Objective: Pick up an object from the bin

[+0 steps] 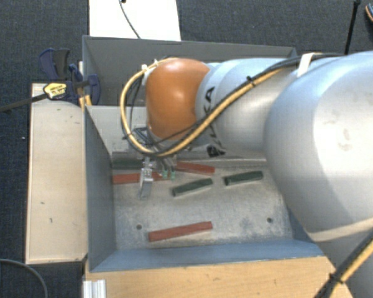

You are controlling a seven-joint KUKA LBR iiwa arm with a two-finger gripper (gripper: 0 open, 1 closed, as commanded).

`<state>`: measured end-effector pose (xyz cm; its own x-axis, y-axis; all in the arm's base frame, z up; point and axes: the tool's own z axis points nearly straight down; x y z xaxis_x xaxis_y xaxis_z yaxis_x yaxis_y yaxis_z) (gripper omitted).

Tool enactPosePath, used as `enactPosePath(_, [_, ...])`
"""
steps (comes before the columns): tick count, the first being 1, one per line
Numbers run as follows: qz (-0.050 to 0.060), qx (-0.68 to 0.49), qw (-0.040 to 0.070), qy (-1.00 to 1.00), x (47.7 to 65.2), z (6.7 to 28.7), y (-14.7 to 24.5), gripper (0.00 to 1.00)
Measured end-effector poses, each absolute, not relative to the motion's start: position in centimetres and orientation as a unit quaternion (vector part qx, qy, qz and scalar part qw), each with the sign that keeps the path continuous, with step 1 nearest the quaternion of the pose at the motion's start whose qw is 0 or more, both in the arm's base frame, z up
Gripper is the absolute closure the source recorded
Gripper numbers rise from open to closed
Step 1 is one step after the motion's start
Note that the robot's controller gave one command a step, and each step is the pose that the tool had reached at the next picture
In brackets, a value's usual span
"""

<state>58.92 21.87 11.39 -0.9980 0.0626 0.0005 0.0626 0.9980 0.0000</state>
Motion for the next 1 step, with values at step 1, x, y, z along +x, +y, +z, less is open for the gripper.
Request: enactPosePath(1, [-0.001, -0.058, -0.002, -0.998, 59.22, 12.42, 22.69, 0.00])
